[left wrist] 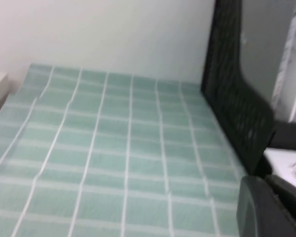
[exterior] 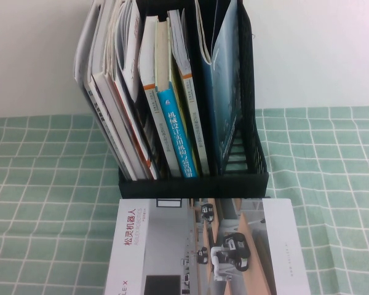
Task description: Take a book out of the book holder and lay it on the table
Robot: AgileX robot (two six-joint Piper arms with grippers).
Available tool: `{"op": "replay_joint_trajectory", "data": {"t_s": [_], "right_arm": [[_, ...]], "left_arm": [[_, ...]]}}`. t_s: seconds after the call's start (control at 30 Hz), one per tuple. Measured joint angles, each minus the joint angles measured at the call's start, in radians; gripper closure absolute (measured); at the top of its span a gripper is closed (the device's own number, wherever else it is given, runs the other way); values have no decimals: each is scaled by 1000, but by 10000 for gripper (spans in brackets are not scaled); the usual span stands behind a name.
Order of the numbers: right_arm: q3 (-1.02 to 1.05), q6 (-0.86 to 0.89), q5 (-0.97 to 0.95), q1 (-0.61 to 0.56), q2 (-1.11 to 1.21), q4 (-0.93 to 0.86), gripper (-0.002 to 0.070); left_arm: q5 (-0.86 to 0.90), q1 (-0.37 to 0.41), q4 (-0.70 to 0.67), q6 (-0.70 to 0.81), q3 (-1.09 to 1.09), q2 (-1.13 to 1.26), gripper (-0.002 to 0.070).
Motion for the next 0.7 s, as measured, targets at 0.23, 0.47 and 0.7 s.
{"op": "replay_joint_trajectory", "data": {"t_s": [0.23,0.47,0.7], "right_arm": [[0,0,0,0,0,0,678],[0,0,0,0,0,0,678],[0,0,0,0,0,2,678]], "left_arm": [[133,60,11,21,0,-3,678],[139,62,12,46,0,-3,678],[141,62,12,50,0,-3,678]]}}
